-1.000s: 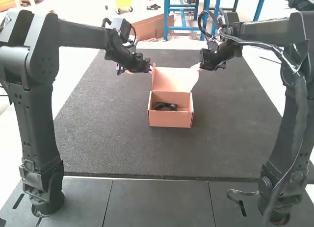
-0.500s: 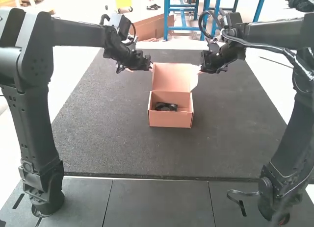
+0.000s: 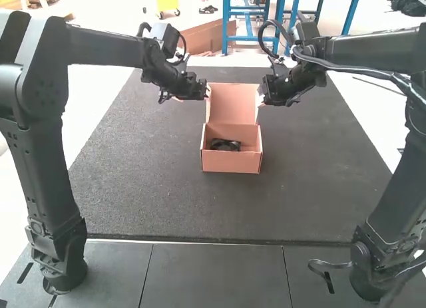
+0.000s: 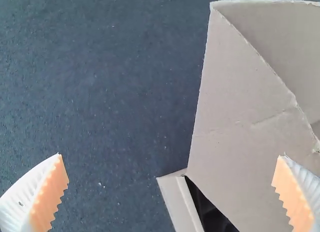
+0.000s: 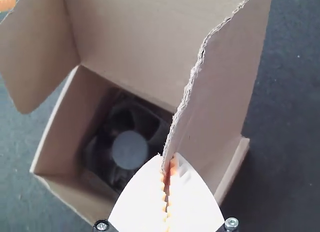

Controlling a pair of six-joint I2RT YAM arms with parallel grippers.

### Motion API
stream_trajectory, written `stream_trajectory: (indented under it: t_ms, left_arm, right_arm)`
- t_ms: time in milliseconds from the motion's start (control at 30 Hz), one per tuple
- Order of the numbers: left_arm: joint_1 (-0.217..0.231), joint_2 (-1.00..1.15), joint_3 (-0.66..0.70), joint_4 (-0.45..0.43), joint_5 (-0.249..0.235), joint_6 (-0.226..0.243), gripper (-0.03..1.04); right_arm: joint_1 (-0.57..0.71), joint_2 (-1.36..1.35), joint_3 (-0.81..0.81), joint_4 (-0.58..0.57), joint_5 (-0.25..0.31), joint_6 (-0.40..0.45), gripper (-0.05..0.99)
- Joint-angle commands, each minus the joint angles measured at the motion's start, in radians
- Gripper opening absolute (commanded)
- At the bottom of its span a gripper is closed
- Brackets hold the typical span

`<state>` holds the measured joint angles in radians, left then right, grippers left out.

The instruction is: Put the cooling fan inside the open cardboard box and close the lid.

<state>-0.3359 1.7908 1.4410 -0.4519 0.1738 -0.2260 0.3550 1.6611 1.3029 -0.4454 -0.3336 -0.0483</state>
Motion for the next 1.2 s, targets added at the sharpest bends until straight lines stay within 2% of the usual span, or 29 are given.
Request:
stream_trajectory:
  t_ms: [0, 200, 400, 767, 1167]
  left_arm:
    - [-0.011, -0.045, -0.019, 0.005, 0.015, -0.003, 0.97]
    - [-0.029, -0.056, -0.056, 0.010, 0.021, 0.001, 0.97]
    - [-0.046, -0.059, -0.099, 0.050, 0.018, 0.001, 0.97]
    - [-0.046, -0.087, -0.136, 0.045, 0.013, 0.002, 0.97]
    - [-0.057, -0.160, -0.261, 0.053, 0.015, 0.008, 0.97]
  right_arm:
    - [0.022, -0.043, -0.014, 0.007, -0.012, -0.002, -0.02]
    - [0.024, -0.061, -0.044, 0.008, -0.012, -0.002, -0.02]
    - [0.022, -0.078, -0.074, 0.008, -0.013, -0.002, -0.02]
    - [0.067, -0.100, -0.146, 0.010, -0.016, -0.030, -0.02]
    - [0.081, -0.123, -0.228, 0.007, 0.033, -0.061, -0.02]
